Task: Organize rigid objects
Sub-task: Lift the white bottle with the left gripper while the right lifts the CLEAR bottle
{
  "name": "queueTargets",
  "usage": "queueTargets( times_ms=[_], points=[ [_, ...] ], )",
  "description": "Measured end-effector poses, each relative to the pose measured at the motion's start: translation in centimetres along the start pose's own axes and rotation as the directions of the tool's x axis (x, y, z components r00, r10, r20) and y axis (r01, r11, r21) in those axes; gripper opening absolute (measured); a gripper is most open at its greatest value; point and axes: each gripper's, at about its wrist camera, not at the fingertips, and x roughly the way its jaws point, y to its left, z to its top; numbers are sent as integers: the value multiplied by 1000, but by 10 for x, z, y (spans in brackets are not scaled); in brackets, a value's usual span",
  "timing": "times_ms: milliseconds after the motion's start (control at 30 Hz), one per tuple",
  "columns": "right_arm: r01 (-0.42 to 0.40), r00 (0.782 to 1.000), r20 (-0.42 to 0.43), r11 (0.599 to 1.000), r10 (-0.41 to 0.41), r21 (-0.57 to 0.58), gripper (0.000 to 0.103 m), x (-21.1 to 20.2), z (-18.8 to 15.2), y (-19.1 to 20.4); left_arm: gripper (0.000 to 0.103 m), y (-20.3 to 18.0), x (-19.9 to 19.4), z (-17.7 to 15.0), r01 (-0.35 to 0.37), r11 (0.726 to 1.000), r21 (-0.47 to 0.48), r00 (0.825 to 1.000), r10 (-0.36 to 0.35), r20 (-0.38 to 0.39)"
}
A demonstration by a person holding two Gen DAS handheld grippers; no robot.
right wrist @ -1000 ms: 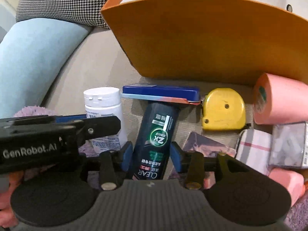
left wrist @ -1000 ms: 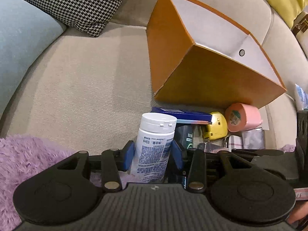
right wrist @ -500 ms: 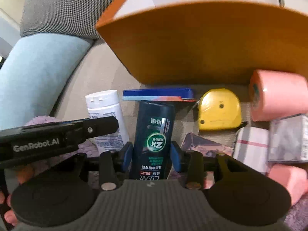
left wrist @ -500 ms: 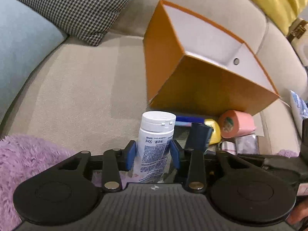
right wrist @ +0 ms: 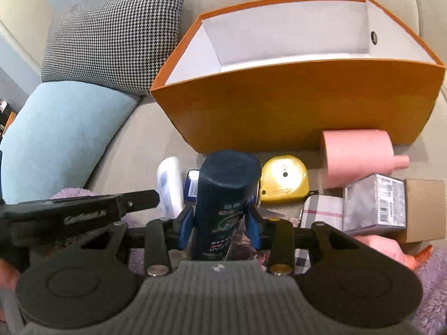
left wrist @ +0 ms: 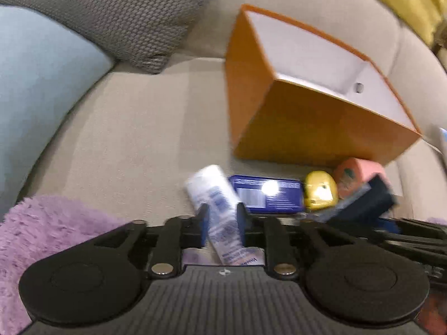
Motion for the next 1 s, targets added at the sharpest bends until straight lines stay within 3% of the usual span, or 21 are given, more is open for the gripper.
queueTargets(
  times_ms=[67,167,300,433,500,633,833,1000],
  points=[
    [1,1000,22,1000,-1,5,41,-5,1,-1,44,4,5,5,5,1000,-24,1000,-6,-22],
    [14,1000,25,1000,-14,2,41,-1,6,0,51,-1,22,8,-28,1000,1,997,28,-70],
    [20,1000,16,1000,-20,-1,41,14,15,2,53,-7,46,7,-78,996,51,986,85,-143],
    [13,1000,28,1000,-14,7,41,25,23,1,56,-5,55,7,-73,996,52,982,81,-172],
    [12,999,31,1000,-12,19,41,34,25,-3,53,-4,59,6,-60,997,52,982,68,-176],
    [9,1000,28,999,-10,41,42,48,29,-7,52,-1,62,6,-49,998,40,986,54,-156],
    [15,1000,13,999,-15,35,44,59,25,-7,51,11,47,-2,17,1000,-11,998,-18,-60],
    [8,1000,-21,997,-6,73,49,73,20,-14,51,14,44,-9,21,1000,-22,999,-22,-35]
  ],
)
